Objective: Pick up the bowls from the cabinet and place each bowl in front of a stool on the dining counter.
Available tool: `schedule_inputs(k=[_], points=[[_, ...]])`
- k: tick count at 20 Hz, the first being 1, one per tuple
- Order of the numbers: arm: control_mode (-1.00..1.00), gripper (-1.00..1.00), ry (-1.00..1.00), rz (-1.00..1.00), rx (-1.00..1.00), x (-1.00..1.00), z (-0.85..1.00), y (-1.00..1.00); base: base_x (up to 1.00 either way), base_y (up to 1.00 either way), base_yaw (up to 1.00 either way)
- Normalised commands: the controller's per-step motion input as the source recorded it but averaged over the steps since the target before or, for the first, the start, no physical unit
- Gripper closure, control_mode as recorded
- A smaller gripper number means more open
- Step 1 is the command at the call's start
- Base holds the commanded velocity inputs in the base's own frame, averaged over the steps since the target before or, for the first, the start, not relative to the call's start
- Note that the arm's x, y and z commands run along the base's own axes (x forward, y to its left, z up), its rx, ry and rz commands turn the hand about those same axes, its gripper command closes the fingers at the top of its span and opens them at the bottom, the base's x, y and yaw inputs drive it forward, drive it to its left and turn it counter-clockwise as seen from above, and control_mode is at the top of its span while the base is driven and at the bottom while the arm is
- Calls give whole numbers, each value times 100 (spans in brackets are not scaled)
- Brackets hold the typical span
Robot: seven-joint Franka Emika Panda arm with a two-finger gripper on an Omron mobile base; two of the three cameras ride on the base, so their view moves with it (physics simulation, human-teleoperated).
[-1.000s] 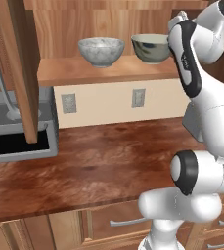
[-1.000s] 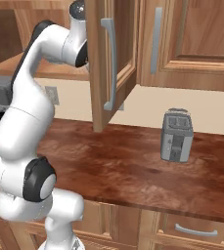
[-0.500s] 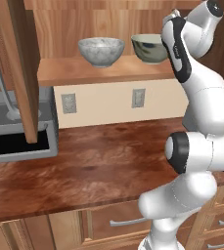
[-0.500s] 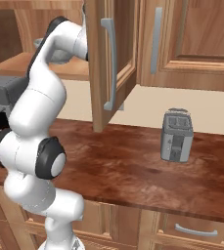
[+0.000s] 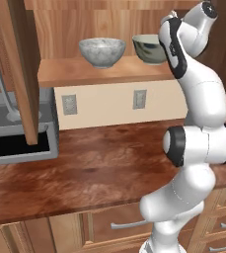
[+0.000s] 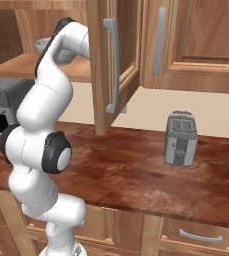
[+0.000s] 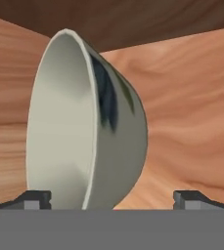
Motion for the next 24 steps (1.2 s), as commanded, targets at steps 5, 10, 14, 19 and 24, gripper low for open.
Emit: schedule_inputs(k=[5,10,14,19,24], points=[[-100,-100,0,0,0,29,-5,0,0,0,0],[-100,-100,0,0,0,32,-1,0,0,0,0],[-100,-100,0,0,0,28,-5,0,0,0,0],[-100,100,0,0,0,11,-3,0,0,0,0],[-100,100,0,0,0,0,0,0,0,0,0]])
